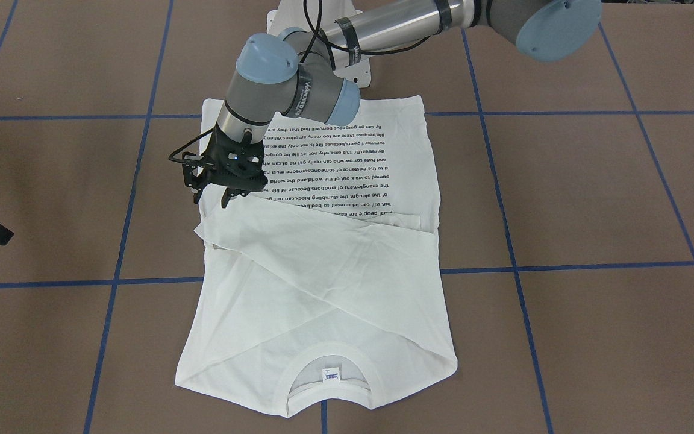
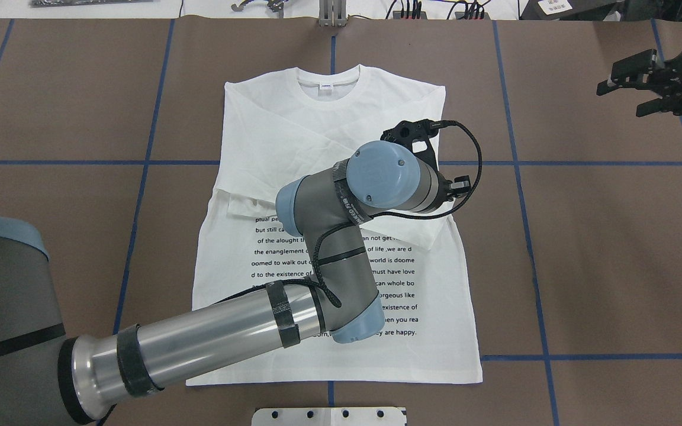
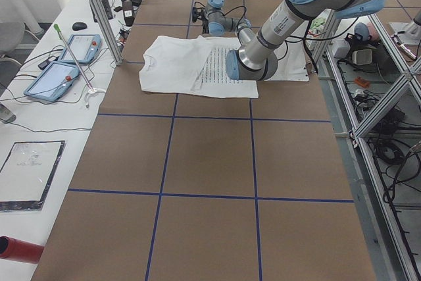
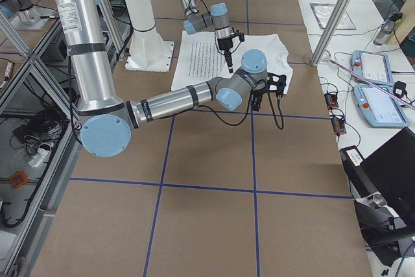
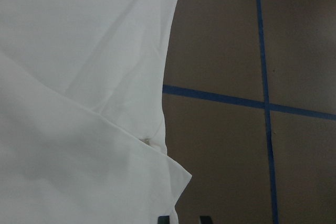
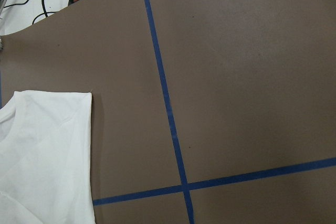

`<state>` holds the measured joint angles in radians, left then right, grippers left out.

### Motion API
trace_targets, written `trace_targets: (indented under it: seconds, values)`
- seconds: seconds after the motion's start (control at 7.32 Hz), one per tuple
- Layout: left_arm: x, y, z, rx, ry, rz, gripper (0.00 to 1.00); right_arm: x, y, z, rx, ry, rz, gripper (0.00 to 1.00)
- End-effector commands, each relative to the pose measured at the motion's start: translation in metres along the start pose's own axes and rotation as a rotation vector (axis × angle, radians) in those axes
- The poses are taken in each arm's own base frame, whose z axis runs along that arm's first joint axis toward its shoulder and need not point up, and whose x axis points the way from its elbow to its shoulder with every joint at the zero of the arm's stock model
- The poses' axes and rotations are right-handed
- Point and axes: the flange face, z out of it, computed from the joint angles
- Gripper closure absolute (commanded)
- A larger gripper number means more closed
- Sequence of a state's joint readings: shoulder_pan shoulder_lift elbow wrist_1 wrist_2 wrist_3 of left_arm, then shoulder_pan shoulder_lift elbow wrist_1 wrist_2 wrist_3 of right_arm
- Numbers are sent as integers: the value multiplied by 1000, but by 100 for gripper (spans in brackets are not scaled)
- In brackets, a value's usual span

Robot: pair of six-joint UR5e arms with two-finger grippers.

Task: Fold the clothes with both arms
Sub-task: 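Lay the sleeve over the shirt body and release it while the right gripper lowers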

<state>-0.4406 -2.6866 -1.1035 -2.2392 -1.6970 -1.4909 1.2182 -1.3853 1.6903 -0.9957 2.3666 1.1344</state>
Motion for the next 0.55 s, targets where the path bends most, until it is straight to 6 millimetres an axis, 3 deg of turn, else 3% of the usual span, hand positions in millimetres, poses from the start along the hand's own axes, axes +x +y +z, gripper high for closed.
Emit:
trace_targets:
  seconds: [0.0,0.27,0.41]
  values:
    - [-45,-43,-43,-10,-19,-21,20,-47,41,23,5,-11,84,1]
    - [-141,-50,-125,7,-29,131,21,-116,143,65,38,-2,188,1]
    - [-177,-62,-153,28,-61,213,23,-140,203,71,13,-26,242,1]
